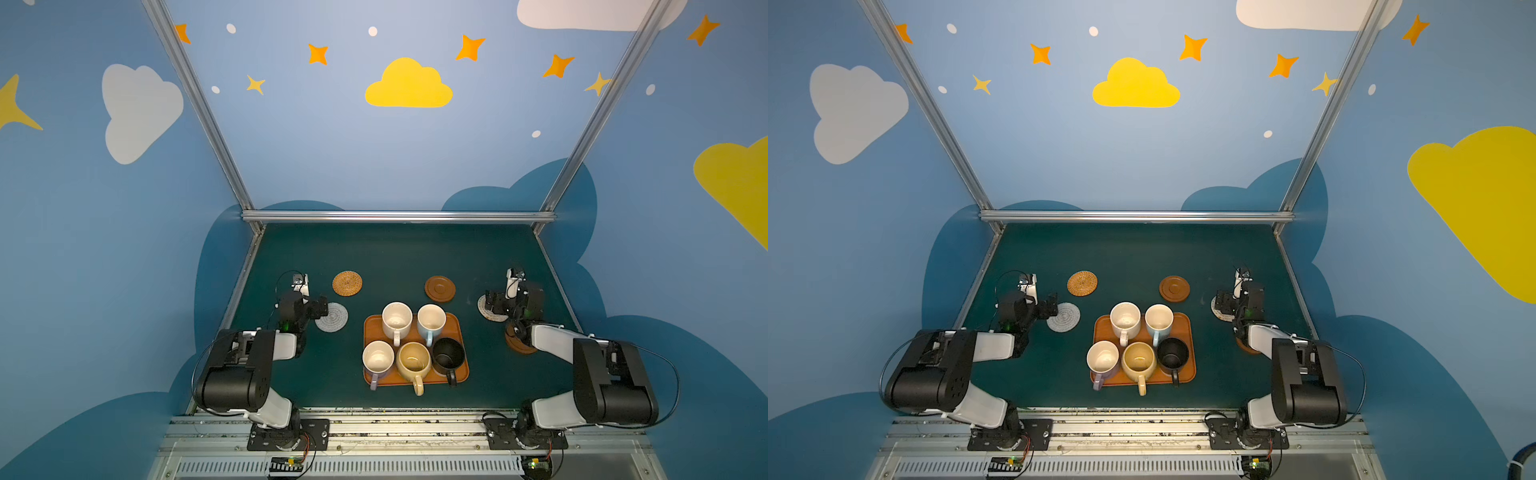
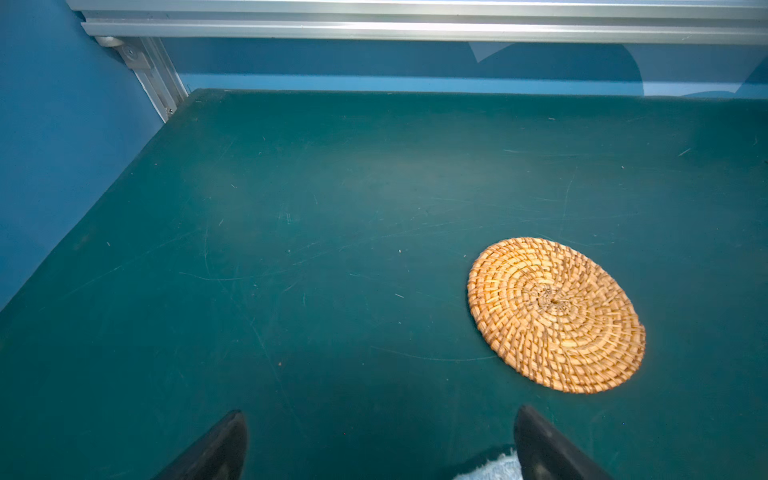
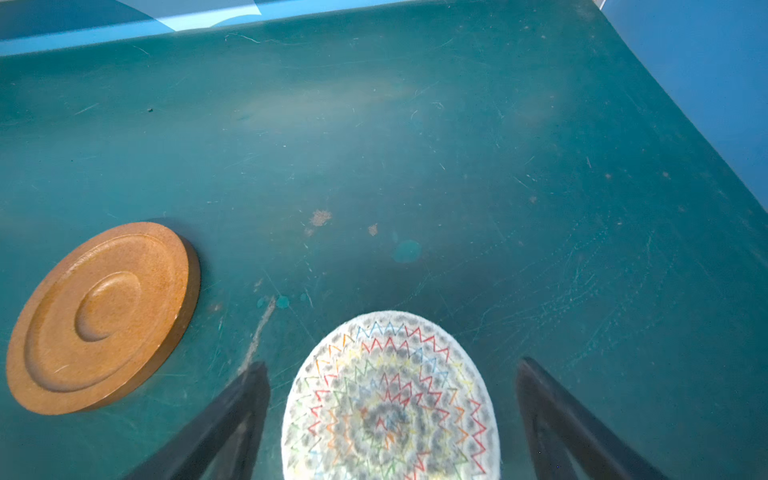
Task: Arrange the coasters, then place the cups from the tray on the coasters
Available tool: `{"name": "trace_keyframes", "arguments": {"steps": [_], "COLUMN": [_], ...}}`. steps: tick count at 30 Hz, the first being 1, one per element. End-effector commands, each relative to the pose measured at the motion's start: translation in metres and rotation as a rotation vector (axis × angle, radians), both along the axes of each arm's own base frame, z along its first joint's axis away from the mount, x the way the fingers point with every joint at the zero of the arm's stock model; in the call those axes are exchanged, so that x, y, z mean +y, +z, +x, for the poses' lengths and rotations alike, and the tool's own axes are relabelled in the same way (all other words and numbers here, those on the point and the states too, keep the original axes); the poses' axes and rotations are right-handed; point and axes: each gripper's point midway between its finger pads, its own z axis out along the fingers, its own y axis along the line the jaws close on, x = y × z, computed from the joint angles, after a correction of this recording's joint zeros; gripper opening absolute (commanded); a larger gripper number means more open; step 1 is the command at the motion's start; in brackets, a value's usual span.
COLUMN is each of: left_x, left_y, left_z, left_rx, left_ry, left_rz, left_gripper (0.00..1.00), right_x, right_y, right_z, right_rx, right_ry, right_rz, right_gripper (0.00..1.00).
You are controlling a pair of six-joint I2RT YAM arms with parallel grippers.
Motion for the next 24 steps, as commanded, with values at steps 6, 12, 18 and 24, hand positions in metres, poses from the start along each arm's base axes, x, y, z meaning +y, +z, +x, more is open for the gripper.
{"name": "trace_keyframes", "arguments": {"steps": [6, 12, 18, 24], "left_x": [-0.0007, -0.0007, -0.0002, 0.0009], "left_y": [0.0148, 0.0144, 0.0138, 0.0143], "left_z": [0.0074, 0.0073, 0.0074, 0.0069], "left_rx": [-0.048, -0.046, -0.044, -0.045], "left_ry": [-0.007, -0.007, -0.004, -0.016], "left_rz": [0.000, 0.000, -0.002, -0.025], "left_gripper": [0.99, 0.99, 0.99, 0.99], "right_x": [0.0008, 0.0008, 0.0008, 0.0004], "right_y": [0.0059, 0.0058, 0.0060, 0.0059], "right_z": [0.0055, 0.0052, 0.0050, 0.0049], "right_rx": [-0.018, -0.017, -0.018, -0.018], "right_ry": [0.001, 0.001, 0.001, 0.000], "right_rz": [0.002, 0.001, 0.001, 0.002], "right_gripper": [0.92, 0.92, 0.92, 0.92]}}
